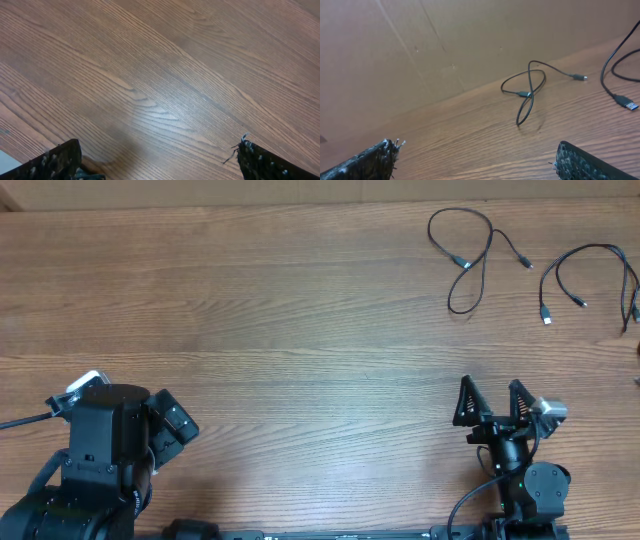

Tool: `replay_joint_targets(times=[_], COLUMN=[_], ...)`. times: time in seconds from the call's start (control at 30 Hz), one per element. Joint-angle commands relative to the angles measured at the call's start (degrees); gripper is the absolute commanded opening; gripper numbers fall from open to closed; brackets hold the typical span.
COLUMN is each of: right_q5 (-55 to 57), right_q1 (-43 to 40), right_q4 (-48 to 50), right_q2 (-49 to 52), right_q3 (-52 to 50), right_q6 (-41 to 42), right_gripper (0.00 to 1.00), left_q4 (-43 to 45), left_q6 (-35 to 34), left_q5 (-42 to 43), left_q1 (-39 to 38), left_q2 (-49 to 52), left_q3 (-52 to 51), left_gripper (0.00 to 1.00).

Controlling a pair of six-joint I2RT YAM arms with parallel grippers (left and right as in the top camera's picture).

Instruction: Untangle cables

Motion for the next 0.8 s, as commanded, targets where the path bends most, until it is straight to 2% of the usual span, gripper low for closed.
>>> replay_joint_targets(times=[0.0, 0.13, 0.77], right_q5=[0.5, 0.59, 0.66], right_q1=[0.04, 0.07, 0.04], right_q4=[0.2, 0.15, 0.04], right_q2=[-0.68, -0.68, -0.68], right_q3=[-0.61, -0.61, -0.61], right_q6=[-4.76, -8.85, -9.01], right_gripper=[1.0, 1.0, 1.0], left_q4=[0.04, 0.04, 0.04], left_q6=[-0.72, -0.72, -0.72], left_q5=[0.02, 0.02, 0.02], left_q1=[0.26, 0.26, 0.26], left_q2=[0.02, 0.02, 0.02], left_q3=[0.7, 0.7, 0.7], left_gripper=[1.0, 1.0, 1.0])
